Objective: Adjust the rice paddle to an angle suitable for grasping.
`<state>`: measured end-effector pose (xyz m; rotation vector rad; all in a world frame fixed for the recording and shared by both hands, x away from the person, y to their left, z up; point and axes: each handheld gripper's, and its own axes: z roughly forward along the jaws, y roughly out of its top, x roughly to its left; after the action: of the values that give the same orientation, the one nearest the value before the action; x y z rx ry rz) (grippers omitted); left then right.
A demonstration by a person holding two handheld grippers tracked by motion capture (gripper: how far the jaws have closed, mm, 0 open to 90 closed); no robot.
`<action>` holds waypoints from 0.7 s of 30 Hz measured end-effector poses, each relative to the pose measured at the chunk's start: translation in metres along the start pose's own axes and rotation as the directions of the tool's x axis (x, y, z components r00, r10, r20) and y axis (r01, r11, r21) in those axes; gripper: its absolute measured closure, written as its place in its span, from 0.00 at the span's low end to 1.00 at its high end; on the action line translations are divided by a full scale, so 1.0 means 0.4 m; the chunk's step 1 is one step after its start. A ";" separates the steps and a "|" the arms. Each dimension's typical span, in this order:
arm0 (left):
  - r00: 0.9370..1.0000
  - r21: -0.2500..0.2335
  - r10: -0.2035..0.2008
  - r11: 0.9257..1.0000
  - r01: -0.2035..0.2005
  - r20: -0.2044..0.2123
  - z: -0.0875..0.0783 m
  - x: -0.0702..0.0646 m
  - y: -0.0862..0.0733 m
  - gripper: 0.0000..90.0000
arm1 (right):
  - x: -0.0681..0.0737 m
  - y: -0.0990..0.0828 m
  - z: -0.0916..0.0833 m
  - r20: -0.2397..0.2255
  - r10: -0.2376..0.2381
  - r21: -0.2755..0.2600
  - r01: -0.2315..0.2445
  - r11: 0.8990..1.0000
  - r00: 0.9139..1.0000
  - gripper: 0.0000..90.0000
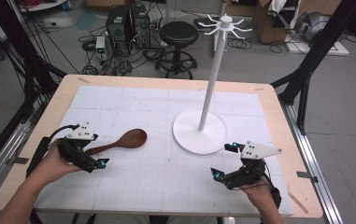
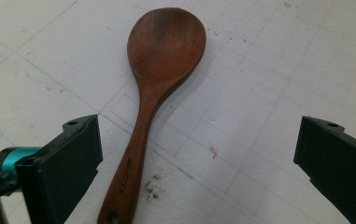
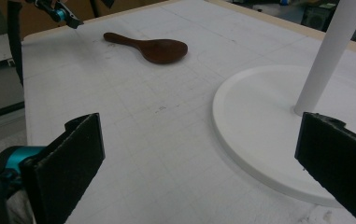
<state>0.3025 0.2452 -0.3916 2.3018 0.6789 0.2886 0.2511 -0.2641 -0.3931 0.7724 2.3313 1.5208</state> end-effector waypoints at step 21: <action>0.998 0.187 0.030 0.982 -0.041 0.059 0.023 0.049 0.012 0.03 | -0.003 -0.004 0.003 -0.005 0.000 0.013 0.000 1.000 1.000 0.00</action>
<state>0.3245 0.2477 -0.3947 2.4939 0.6621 0.1819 0.2522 -0.2642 -0.3954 0.7719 2.3475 1.5105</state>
